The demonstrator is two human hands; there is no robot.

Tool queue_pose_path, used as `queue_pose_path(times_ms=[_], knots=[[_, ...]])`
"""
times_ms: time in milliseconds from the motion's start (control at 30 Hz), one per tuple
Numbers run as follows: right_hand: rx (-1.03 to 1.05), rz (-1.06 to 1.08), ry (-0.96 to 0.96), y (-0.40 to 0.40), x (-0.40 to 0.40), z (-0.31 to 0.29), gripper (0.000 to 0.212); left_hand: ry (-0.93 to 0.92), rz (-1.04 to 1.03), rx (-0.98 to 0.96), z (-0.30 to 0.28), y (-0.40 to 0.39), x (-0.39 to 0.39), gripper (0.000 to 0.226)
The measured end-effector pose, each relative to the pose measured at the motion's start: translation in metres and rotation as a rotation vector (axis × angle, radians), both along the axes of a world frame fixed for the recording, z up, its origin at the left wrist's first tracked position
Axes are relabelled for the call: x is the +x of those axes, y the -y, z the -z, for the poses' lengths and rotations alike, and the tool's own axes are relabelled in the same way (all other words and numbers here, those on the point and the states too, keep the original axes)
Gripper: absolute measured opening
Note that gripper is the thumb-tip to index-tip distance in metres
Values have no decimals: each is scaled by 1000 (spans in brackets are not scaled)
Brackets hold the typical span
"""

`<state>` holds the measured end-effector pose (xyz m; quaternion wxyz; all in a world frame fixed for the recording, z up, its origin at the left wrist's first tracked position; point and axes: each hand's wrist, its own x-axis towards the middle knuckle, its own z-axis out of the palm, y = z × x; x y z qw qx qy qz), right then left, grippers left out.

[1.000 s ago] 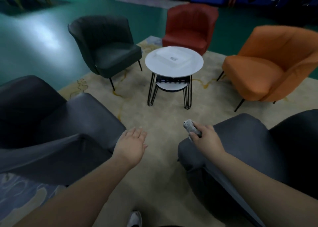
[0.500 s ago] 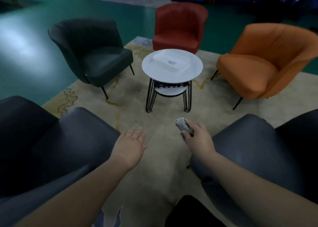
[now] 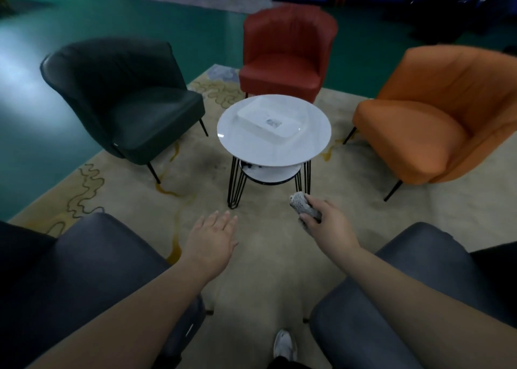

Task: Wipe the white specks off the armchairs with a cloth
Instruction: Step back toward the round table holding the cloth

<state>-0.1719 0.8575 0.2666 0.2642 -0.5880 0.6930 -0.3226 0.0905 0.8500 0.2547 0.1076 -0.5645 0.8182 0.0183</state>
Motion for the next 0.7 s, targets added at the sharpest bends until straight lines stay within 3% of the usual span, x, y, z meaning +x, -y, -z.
queue_pose_path(times_ms=[167, 267, 367, 700], knots=[[43, 5, -67, 66, -22, 0, 64, -37, -30, 32, 4, 59, -18, 59], [55, 27, -42, 95, -25, 3, 35, -60, -21, 63, 6, 92, -25, 59], [67, 15, -119, 131, -27, 8, 19, -72, -11, 77, 11, 134, -29, 58], [159, 184, 33, 283, 10, 14, 12, -102, 72, 101, 26, 313, -5, 58]])
